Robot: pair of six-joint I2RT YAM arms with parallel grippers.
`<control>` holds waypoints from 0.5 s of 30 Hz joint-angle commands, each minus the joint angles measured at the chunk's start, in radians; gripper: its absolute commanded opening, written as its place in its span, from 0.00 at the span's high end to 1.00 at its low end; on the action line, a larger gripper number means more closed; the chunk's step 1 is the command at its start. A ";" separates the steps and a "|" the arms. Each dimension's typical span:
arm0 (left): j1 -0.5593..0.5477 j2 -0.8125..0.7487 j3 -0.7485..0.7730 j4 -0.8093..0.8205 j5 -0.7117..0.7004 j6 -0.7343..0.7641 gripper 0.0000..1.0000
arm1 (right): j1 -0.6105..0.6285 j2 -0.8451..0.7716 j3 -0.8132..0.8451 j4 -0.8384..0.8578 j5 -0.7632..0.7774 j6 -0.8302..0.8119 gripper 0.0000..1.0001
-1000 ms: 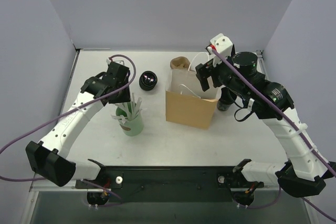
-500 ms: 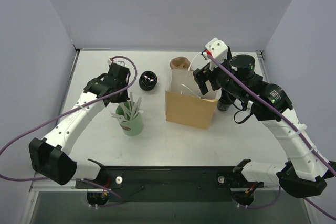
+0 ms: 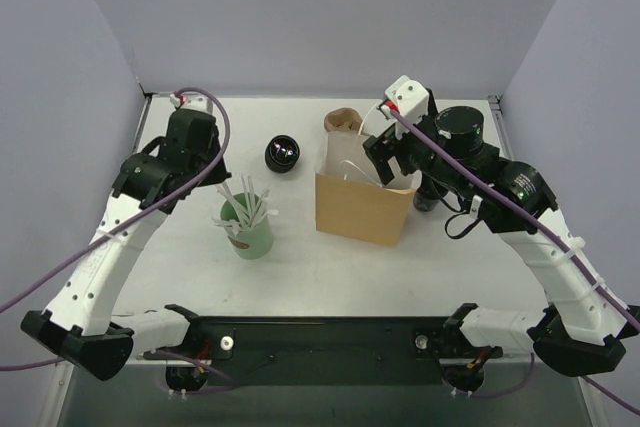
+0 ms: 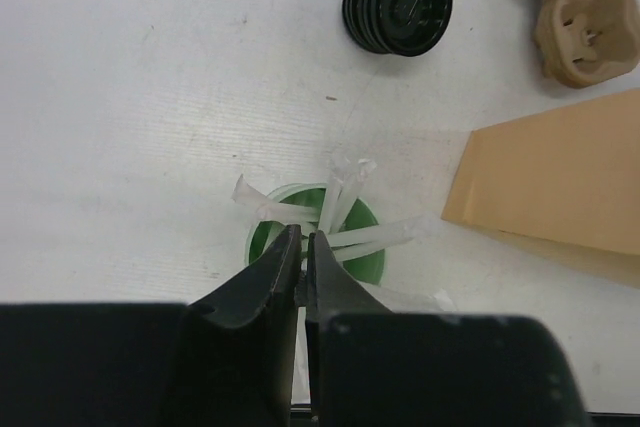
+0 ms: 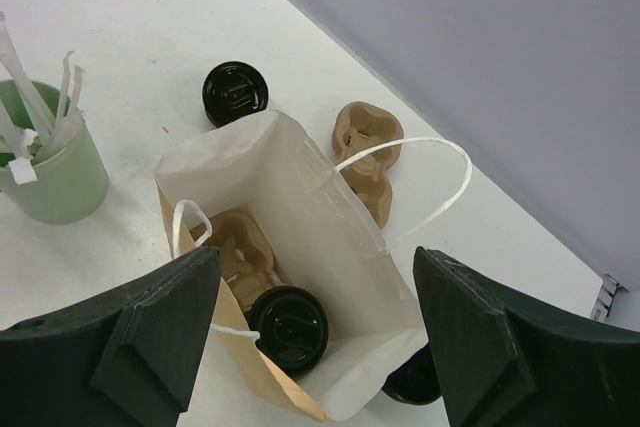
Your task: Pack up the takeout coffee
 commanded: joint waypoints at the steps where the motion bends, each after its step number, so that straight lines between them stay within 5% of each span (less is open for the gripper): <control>1: 0.004 -0.032 0.211 -0.080 -0.019 0.011 0.99 | 0.027 0.001 0.052 0.017 0.033 -0.018 0.20; 15: -0.054 0.133 0.519 0.254 0.318 0.007 0.98 | 0.082 -0.114 -0.040 0.149 0.108 -0.041 0.20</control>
